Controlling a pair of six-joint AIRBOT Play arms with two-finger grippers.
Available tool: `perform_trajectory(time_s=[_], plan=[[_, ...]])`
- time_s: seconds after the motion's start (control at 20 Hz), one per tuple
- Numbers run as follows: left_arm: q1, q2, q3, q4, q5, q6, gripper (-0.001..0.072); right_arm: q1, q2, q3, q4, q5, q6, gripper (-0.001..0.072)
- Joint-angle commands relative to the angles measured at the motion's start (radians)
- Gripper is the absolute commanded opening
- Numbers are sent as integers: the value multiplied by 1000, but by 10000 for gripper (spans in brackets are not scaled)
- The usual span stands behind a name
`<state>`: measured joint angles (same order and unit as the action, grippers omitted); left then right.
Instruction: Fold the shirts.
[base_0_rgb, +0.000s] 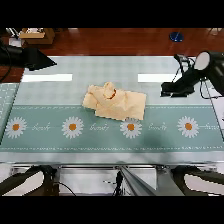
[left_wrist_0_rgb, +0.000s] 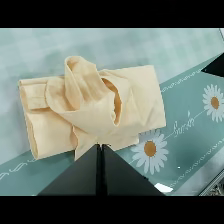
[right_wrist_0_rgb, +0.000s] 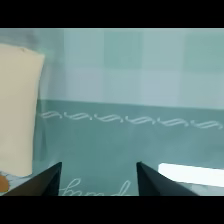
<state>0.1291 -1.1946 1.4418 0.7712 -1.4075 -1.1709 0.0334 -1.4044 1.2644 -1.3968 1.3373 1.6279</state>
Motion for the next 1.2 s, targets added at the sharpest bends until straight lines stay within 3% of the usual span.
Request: perform_trajectory(time_s=[0.0,0.2,0.35,0.6,0.65,0.7,0.75,0.85,0.95,1.05,1.15], plan=[[1,0,0,21,-1,-1,24,-152,8,-182,375,-100,-65,552],[1,0,0,23,0,-1,24,-110,7,-385,672,-357,-169,552],[1,0,0,23,0,-1,24,-19,-2,-437,707,-486,-173,551],[1,0,0,23,0,-2,24,81,-103,-436,793,-547,-144,530],[1,0,0,23,0,-2,24,91,-117,-436,816,-549,-150,442],[1,0,0,23,0,-1,24,97,-122,-436,837,-550,-171,202],[1,0,0,23,0,-1,23,95,-117,-433,863,-537,-196,34],[1,0,0,23,0,-1,24,71,-78,-397,873,-459,-313,30],[1,-1,0,23,0,0,24,26,6,-331,823,-352,-343,30],[1,-4,0,23,1,0,24,-35,124,-237,723,-276,-277,30],[1,-14,0,24,1,11,24,-108,237,-134,617,-243,-138,30]])
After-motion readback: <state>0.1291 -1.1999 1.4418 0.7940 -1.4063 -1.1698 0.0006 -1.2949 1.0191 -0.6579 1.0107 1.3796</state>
